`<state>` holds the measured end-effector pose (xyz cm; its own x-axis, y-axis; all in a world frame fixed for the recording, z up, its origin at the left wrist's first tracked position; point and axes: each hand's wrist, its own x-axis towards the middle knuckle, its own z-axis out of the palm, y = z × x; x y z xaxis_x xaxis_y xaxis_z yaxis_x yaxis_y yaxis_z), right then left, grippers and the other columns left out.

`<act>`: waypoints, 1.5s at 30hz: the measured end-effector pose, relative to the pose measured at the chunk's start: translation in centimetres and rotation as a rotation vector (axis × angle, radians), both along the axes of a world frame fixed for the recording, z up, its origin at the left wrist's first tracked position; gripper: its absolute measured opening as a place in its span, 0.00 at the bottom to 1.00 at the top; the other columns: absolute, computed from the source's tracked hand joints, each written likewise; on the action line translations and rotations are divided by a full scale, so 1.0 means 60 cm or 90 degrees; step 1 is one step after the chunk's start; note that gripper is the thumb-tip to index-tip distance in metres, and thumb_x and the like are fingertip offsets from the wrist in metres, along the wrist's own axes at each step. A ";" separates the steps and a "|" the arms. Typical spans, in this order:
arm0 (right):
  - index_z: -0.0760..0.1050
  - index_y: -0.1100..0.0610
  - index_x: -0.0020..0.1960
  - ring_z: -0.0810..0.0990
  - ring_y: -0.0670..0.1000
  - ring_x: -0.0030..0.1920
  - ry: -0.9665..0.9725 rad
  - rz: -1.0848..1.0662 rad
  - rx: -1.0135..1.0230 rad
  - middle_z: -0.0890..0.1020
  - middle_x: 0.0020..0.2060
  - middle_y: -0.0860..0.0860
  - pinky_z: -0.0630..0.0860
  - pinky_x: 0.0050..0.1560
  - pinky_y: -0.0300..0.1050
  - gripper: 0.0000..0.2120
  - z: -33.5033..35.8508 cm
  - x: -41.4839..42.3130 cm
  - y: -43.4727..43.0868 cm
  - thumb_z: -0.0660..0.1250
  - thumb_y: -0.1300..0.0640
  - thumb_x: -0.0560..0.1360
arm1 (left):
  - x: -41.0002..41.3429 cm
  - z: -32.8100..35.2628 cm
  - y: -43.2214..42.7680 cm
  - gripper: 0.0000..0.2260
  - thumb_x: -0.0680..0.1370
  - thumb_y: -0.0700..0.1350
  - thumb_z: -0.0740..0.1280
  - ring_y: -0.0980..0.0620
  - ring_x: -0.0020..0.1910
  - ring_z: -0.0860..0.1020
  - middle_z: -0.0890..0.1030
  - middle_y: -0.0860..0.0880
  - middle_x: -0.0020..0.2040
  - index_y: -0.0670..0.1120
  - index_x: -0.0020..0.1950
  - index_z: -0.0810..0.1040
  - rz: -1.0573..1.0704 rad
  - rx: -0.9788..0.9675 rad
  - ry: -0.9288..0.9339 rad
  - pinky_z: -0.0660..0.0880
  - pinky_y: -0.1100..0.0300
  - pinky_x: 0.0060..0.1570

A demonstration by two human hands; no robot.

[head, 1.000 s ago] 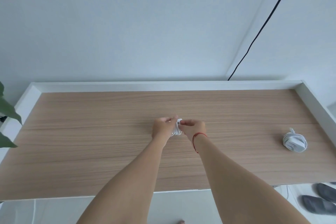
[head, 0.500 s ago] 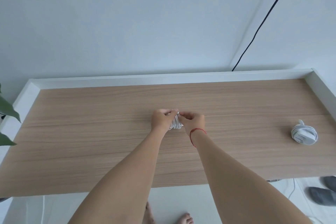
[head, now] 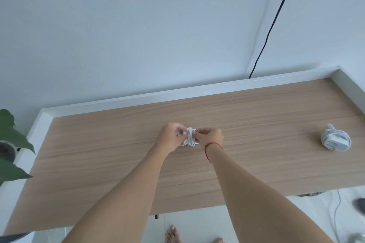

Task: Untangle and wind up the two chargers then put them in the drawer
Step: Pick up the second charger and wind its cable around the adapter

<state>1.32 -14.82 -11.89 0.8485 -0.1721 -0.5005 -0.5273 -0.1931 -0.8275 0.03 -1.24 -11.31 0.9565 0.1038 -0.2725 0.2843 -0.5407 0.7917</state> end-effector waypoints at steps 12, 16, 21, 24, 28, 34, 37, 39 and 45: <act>0.86 0.59 0.47 0.84 0.54 0.46 0.005 0.155 -0.089 0.86 0.43 0.57 0.78 0.44 0.40 0.09 0.012 0.012 -0.014 0.66 0.63 0.73 | -0.009 -0.018 -0.019 0.07 0.73 0.36 0.72 0.50 0.57 0.81 0.82 0.43 0.59 0.41 0.49 0.85 0.058 0.042 -0.048 0.77 0.55 0.59; 0.85 0.60 0.47 0.82 0.55 0.52 -0.025 0.191 -0.123 0.86 0.43 0.56 0.78 0.56 0.45 0.08 0.012 0.018 -0.013 0.68 0.63 0.72 | -0.011 -0.020 -0.020 0.07 0.73 0.36 0.72 0.50 0.57 0.81 0.82 0.43 0.60 0.40 0.49 0.85 0.086 0.010 -0.040 0.76 0.57 0.60; 0.84 0.61 0.47 0.82 0.55 0.51 -0.042 0.194 -0.127 0.85 0.44 0.57 0.79 0.50 0.44 0.07 0.017 0.019 -0.011 0.67 0.63 0.73 | -0.015 -0.021 -0.020 0.07 0.72 0.35 0.71 0.50 0.58 0.80 0.82 0.42 0.59 0.40 0.50 0.85 0.102 0.000 -0.036 0.75 0.58 0.61; 0.84 0.61 0.45 0.82 0.56 0.47 -0.045 0.207 -0.128 0.85 0.42 0.57 0.79 0.45 0.45 0.09 0.025 0.014 -0.009 0.65 0.60 0.74 | -0.018 -0.026 -0.020 0.08 0.73 0.35 0.70 0.49 0.57 0.81 0.83 0.43 0.57 0.40 0.51 0.85 0.114 -0.008 -0.031 0.76 0.53 0.60; 0.82 0.60 0.49 0.79 0.49 0.45 -0.045 0.226 -0.108 0.83 0.44 0.53 0.74 0.43 0.40 0.08 0.028 0.015 -0.004 0.67 0.58 0.74 | -0.027 -0.026 -0.017 0.07 0.73 0.37 0.72 0.48 0.51 0.83 0.85 0.45 0.49 0.42 0.50 0.85 0.112 -0.013 -0.045 0.78 0.50 0.56; 0.81 0.60 0.53 0.79 0.48 0.46 -0.036 0.254 -0.093 0.84 0.48 0.54 0.71 0.36 0.32 0.10 0.026 0.020 -0.006 0.71 0.60 0.72 | -0.037 -0.023 -0.012 0.06 0.72 0.37 0.73 0.51 0.48 0.83 0.85 0.51 0.44 0.45 0.47 0.85 0.099 -0.031 -0.041 0.79 0.50 0.54; 0.81 0.61 0.53 0.80 0.49 0.47 -0.047 0.233 -0.081 0.84 0.47 0.54 0.70 0.35 0.30 0.11 0.021 0.015 -0.003 0.72 0.60 0.72 | -0.036 -0.021 -0.011 0.08 0.72 0.38 0.73 0.50 0.47 0.83 0.85 0.49 0.43 0.47 0.49 0.85 0.086 -0.017 -0.038 0.79 0.48 0.54; 0.81 0.61 0.53 0.82 0.50 0.49 -0.051 0.232 -0.072 0.84 0.47 0.54 0.73 0.38 0.31 0.13 0.017 0.012 -0.001 0.75 0.58 0.70 | -0.035 -0.021 -0.010 0.07 0.71 0.42 0.71 0.47 0.44 0.83 0.85 0.47 0.41 0.51 0.46 0.84 0.064 -0.011 -0.044 0.79 0.45 0.51; 0.80 0.60 0.53 0.80 0.47 0.44 -0.056 0.257 -0.068 0.82 0.44 0.51 0.70 0.35 0.30 0.13 0.017 0.015 -0.007 0.76 0.59 0.70 | -0.026 -0.020 -0.013 0.14 0.74 0.41 0.72 0.50 0.54 0.82 0.84 0.45 0.54 0.41 0.59 0.82 0.068 0.010 -0.021 0.78 0.52 0.56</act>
